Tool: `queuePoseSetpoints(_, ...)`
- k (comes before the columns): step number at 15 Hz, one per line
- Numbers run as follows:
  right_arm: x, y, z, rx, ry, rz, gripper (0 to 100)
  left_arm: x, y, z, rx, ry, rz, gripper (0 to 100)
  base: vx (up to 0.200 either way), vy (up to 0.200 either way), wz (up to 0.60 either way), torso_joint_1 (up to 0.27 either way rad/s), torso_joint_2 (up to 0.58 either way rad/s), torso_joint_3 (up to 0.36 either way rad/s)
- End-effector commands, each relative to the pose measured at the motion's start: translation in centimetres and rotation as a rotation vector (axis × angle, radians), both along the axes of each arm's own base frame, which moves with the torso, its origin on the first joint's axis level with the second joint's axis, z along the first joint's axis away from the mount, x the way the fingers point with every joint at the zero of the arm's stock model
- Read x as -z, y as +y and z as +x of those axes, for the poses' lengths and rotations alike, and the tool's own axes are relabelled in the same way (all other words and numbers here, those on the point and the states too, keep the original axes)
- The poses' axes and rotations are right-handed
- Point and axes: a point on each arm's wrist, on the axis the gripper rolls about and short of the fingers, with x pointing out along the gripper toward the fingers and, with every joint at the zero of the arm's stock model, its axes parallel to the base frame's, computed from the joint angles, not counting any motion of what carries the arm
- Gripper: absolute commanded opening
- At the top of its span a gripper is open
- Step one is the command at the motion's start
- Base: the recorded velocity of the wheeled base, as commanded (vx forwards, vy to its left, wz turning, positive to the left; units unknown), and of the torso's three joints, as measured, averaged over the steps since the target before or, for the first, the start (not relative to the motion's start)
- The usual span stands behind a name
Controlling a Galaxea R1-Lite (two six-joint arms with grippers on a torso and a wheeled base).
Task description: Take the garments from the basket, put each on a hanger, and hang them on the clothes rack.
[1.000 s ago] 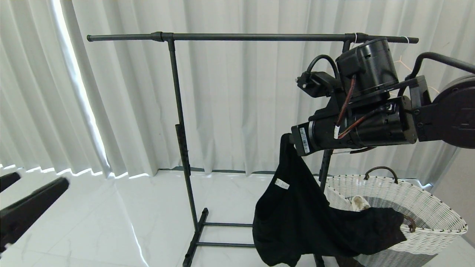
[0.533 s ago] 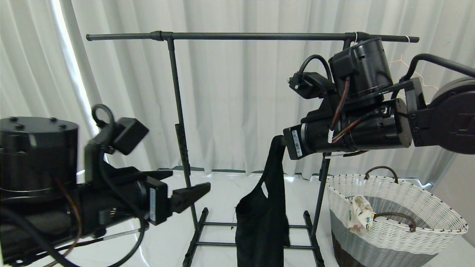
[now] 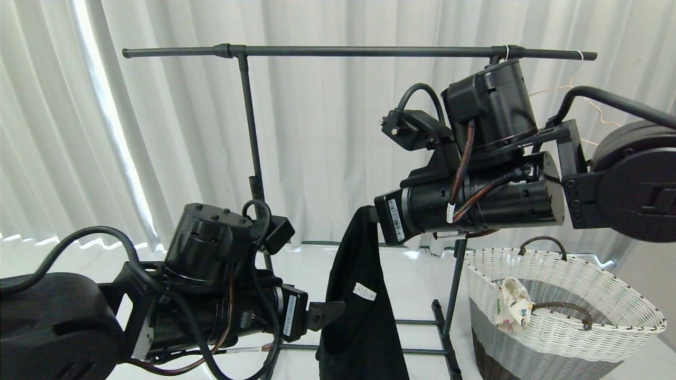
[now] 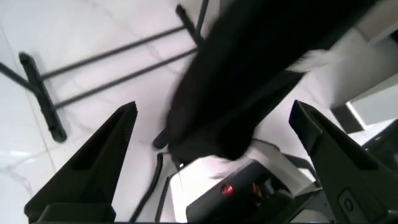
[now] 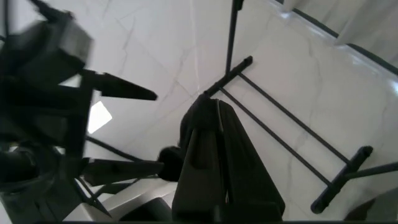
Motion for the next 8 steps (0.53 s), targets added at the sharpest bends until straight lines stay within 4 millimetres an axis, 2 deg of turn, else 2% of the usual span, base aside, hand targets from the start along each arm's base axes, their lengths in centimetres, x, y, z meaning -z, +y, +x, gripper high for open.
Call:
queuePoseSetpoints(1,-0.4,0.2,-0.8,-0.023,-0.005,0.009,0,2.0,-0.4,1.0,-0.009,0.062,0.041,100,0.000,0.000,0.00,0.000,0.00,0.000)
queuePoseSetpoints(4,-0.5,0.4,-0.9,-0.028,-0.009,0.012,0,2.3,-2.5,-0.4,0.136,0.098,0.013,100,0.000,0.000,0.00,0.000,0.00,0.000)
queuePoseSetpoints(6,-0.9,0.1,-1.1,-0.029,-0.015,0.021,0,3.5,-2.9,1.0,0.089,0.111,0.054,100,0.000,0.000,0.00,0.000,0.00,0.000)
queuePoseSetpoints(8,-1.0,-0.1,-1.3,-0.029,-0.017,0.023,0,3.1,-1.9,1.9,0.035,0.088,0.048,100,0.000,0.000,0.00,0.000,0.00,0.000)
